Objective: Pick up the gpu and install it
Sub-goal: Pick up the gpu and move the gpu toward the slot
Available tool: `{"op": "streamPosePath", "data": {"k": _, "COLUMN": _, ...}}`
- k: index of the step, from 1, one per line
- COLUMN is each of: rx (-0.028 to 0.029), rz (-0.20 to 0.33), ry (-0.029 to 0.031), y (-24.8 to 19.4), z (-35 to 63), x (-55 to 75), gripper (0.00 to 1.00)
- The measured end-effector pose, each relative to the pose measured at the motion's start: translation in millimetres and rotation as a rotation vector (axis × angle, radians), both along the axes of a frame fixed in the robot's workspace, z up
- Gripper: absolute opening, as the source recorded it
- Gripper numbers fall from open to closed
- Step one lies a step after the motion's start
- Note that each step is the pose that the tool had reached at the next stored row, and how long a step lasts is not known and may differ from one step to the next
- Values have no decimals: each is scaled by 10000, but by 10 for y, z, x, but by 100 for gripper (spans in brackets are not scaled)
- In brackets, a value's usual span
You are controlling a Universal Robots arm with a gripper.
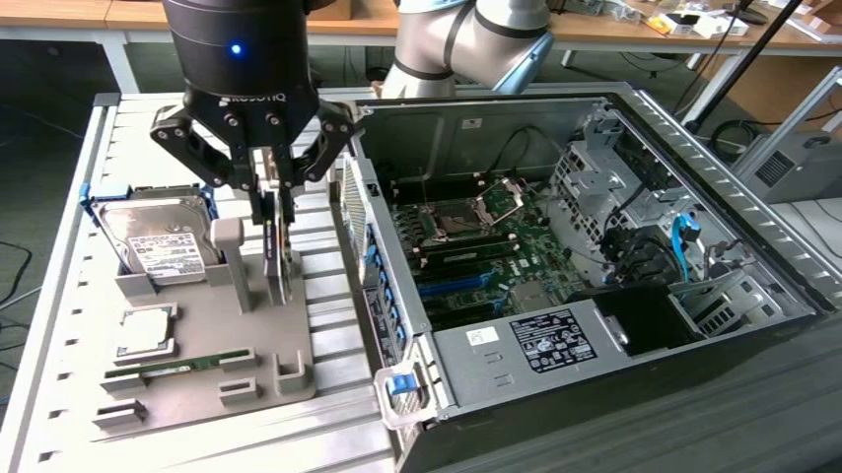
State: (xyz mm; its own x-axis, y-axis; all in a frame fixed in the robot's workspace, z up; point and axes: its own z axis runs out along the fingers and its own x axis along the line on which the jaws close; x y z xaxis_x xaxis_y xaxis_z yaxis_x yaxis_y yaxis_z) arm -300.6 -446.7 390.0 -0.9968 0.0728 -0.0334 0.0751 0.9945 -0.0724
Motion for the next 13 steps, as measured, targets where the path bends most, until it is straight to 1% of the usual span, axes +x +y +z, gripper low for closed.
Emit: {"op": "streamPosePath", "data": {"k": 13, "rx": 0, "rz": 0, "ry": 0, "y": 0, "z": 37, "x": 0, "gripper": 27}}
